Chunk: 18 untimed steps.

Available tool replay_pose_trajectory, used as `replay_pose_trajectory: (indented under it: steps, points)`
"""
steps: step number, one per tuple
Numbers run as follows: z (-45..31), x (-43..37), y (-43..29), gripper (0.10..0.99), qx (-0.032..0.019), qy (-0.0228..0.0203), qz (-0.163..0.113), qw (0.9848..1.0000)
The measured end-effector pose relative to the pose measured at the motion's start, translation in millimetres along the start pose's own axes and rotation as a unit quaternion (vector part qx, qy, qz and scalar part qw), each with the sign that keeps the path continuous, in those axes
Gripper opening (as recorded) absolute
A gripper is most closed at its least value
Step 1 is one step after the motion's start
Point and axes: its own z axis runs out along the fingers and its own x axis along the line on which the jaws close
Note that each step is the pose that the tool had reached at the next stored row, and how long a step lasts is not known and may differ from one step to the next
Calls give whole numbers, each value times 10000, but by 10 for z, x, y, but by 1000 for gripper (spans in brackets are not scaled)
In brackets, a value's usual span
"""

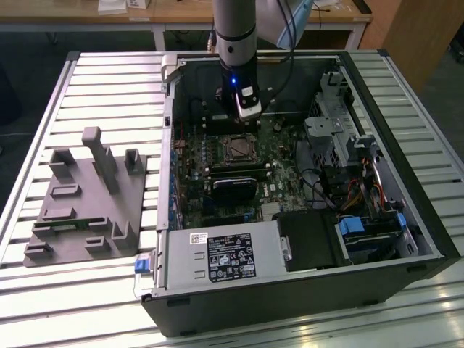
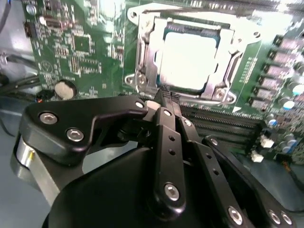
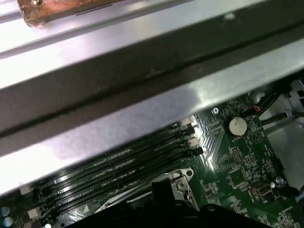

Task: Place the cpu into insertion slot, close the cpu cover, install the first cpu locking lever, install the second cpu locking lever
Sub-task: 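Install the first cpu locking lever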

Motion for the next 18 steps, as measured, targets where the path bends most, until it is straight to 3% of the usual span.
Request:
replay_pose_trajectory:
  steps: [8, 11, 14, 18]
  points:
    - [4, -16, -22, 106, 350, -104, -59, 9993]
    - [8, -17, -27, 106, 432, -120, -72, 9990]
    - [17, -21, -39, 106, 455, -75, -71, 9989]
    - [31, -27, -57, 106, 514, 60, -67, 9986]
